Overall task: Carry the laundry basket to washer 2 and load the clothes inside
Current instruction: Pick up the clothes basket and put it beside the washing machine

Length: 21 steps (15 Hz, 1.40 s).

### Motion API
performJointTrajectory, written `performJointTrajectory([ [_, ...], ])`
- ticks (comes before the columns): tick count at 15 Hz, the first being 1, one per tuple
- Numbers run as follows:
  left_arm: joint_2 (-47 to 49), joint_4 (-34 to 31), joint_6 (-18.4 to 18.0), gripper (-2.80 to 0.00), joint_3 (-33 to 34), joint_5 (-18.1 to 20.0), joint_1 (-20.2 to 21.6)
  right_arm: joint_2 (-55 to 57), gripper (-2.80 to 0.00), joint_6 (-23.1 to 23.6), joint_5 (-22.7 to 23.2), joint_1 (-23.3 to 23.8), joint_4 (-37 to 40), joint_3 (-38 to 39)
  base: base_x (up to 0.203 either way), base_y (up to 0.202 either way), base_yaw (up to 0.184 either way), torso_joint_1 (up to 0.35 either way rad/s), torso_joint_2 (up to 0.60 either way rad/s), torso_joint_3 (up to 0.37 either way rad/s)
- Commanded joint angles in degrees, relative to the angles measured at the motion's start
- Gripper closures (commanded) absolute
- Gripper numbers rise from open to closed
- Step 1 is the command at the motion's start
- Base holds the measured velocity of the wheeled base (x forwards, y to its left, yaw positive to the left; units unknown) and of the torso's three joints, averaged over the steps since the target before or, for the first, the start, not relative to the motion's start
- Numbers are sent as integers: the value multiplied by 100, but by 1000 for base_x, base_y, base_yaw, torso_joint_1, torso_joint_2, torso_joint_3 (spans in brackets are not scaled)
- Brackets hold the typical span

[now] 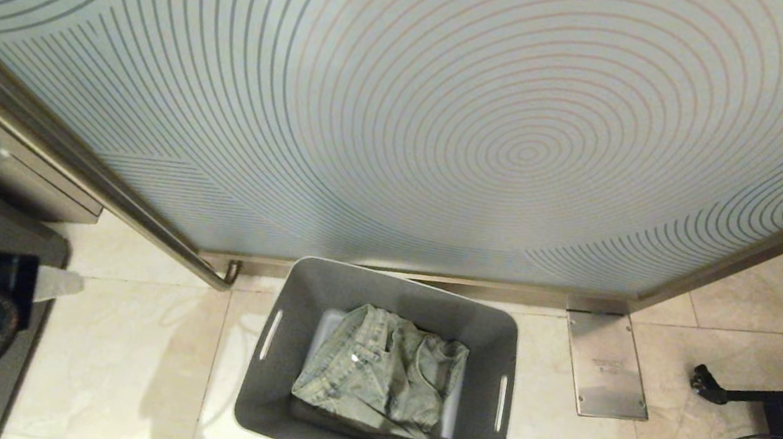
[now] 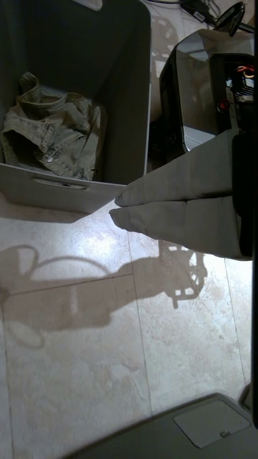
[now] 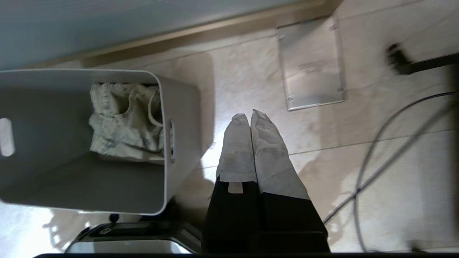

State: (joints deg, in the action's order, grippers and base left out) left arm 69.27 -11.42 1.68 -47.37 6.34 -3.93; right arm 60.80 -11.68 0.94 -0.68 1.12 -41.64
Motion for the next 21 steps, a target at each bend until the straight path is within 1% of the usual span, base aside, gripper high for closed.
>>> performJointTrajectory([
  [1, 1341, 212, -7, 0, -281, 20, -301, 783, 0, -34, 194, -2, -140, -11, 0, 0, 0, 0, 0, 0],
  [2, 1492, 269, -9, 0, -350, 19, -388, 890, 0, -49, 395, -2, -187, -16, 0, 0, 0, 0, 0, 0],
  [3, 1520, 281, -10, 0, -363, 17, -415, 976, -280, -53, 482, -10, -206, -11, 0, 0, 0, 0, 0, 0],
  [6, 1367, 131, -14, 0, -119, -93, -395, 1089, -280, -45, 492, -36, -421, 180, 0, 0, 0, 0, 0, 0],
  [8, 1271, 39, -21, 0, 131, -98, -381, 1192, -280, -61, 495, -70, -651, 468, 0, 0, 0, 0, 0, 0],
  [11, 1296, 83, -10, 0, 428, -54, -381, 1462, -280, -360, 479, -223, -1762, 1005, 0, 0, 0, 0, 0, 0],
  [13, 1318, 96, -1, 0, 591, 49, -380, 1735, -280, -663, 465, -448, -2121, 1060, 0, 0, 0, 0, 0, 0],
  [14, 1300, 96, -1, 0, 648, 127, -380, 1859, -280, -741, 453, -528, -2273, 1065, 0, 0, 0, 0, 0, 0],
  [17, 1343, 103, 5, 0, 739, 157, -399, 2333, -280, -788, 388, -645, -2761, 1116, 0, 0, 0, 0, 0, 0],
  [19, 1410, 104, 7, 0, 799, 283, -415, 2708, -280, -791, 375, -654, -3070, 1163, 0, 0, 0, 0, 0, 0],
  [21, 1437, 96, 7, 0, 799, 315, -415, 2990, -280, -789, 358, -699, -3424, 1160, 0, 0, 0, 0, 0, 0],
])
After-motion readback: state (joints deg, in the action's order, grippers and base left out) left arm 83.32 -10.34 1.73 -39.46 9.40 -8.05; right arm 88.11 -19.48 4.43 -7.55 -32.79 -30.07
